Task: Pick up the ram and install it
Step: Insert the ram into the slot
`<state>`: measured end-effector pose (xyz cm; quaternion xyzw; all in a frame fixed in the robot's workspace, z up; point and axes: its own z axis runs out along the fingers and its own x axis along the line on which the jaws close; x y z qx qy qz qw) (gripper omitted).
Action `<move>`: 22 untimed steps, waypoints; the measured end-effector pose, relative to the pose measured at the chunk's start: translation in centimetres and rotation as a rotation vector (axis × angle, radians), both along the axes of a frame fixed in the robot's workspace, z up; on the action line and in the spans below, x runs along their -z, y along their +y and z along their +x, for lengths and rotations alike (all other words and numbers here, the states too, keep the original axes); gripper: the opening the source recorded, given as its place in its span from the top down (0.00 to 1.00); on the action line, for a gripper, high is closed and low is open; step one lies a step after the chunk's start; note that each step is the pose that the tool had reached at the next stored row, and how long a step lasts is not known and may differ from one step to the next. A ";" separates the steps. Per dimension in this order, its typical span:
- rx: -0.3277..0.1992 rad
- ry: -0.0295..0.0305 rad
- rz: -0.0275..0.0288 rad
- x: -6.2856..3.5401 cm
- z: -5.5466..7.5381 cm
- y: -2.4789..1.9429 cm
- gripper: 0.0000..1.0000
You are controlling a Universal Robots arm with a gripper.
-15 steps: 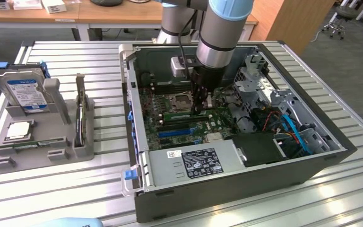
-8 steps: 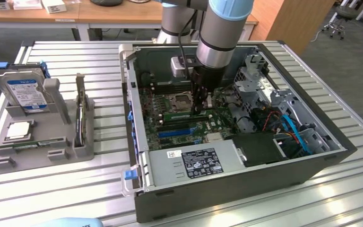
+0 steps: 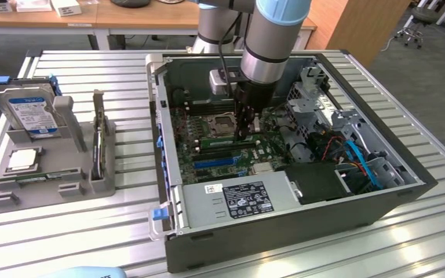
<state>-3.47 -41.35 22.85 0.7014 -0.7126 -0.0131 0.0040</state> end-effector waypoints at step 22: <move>-0.007 0.0000 0.0000 0.04 0.1 -0.01 0.88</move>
